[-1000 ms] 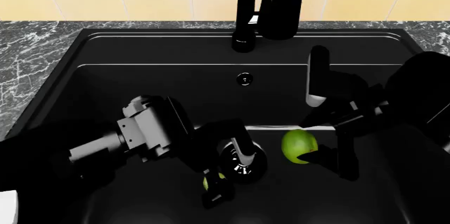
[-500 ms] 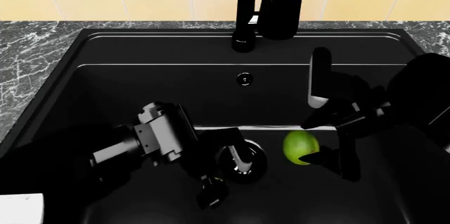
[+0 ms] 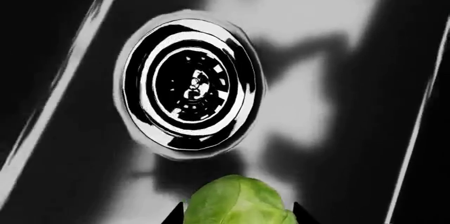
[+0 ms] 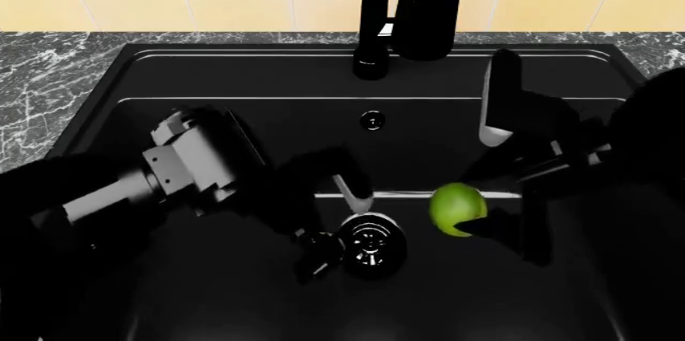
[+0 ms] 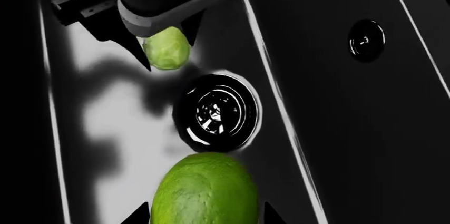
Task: Pick up the fruits and vegetables and place them in the sink. Turn on the sink faucet to wash them. Then turn the sink off and put them in the tray.
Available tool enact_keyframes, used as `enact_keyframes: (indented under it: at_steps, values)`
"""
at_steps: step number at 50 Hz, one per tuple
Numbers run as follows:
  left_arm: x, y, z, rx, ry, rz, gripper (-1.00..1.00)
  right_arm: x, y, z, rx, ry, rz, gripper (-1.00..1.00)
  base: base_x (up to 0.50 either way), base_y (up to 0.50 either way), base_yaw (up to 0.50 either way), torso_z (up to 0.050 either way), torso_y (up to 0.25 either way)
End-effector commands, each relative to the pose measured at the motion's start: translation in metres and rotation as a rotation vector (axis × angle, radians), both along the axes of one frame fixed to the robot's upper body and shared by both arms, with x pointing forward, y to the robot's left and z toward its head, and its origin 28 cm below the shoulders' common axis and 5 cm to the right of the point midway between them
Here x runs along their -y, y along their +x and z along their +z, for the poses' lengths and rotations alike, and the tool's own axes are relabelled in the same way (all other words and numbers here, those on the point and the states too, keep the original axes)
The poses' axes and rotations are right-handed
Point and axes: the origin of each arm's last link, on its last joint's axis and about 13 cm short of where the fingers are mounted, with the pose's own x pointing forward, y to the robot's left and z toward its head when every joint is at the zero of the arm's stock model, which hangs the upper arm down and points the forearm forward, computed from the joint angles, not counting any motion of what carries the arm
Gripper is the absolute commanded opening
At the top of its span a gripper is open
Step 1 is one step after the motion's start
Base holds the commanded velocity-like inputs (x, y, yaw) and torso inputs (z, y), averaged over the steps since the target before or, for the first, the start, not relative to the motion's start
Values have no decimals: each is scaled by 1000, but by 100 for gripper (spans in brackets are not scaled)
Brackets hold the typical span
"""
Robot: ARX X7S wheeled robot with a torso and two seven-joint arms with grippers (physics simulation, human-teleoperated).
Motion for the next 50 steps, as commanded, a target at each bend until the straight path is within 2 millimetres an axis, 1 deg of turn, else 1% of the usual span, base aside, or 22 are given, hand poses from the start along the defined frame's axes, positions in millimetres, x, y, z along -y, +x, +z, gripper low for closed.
enact_keyframes:
  at_steps: [1,11,15,18,24,28,33,38,44,50]
  values:
    - [-14,-11,46,88,-135,65,-100,14,-14,17,54,45,-44,-100,0,0,0,0,0]
    - [-24,-28,83,173,-240,113,-100,27,-30,43,127,87,-77,-100,0,0,0,0,0]
    - [-27,-39,101,209,-295,126,-100,31,-37,56,181,126,-105,-100,0,0,0,0,0]
    - [-31,-45,112,240,-339,142,-100,33,-41,61,214,152,-132,-100,0,0,0,0,0]
    - [-39,-55,136,312,-455,187,-100,22,-40,65,286,220,-189,-100,0,0,0,0,0]
    - [-46,-65,150,364,-526,209,-100,20,-43,69,341,271,-239,-100,0,0,0,0,0]
    - [-56,-69,159,408,-568,256,-100,22,-46,73,405,310,-317,-100,0,0,0,0,0]
    - [-64,-74,170,463,-614,301,-100,31,-63,85,468,343,-366,-100,0,0,0,0,0]
    - [-70,-81,188,564,-672,372,-100,38,-77,92,545,363,-458,-100,0,0,0,0,0]
    - [-74,-88,199,621,-717,422,-100,40,-90,103,634,429,-507,-100,0,0,0,0,0]
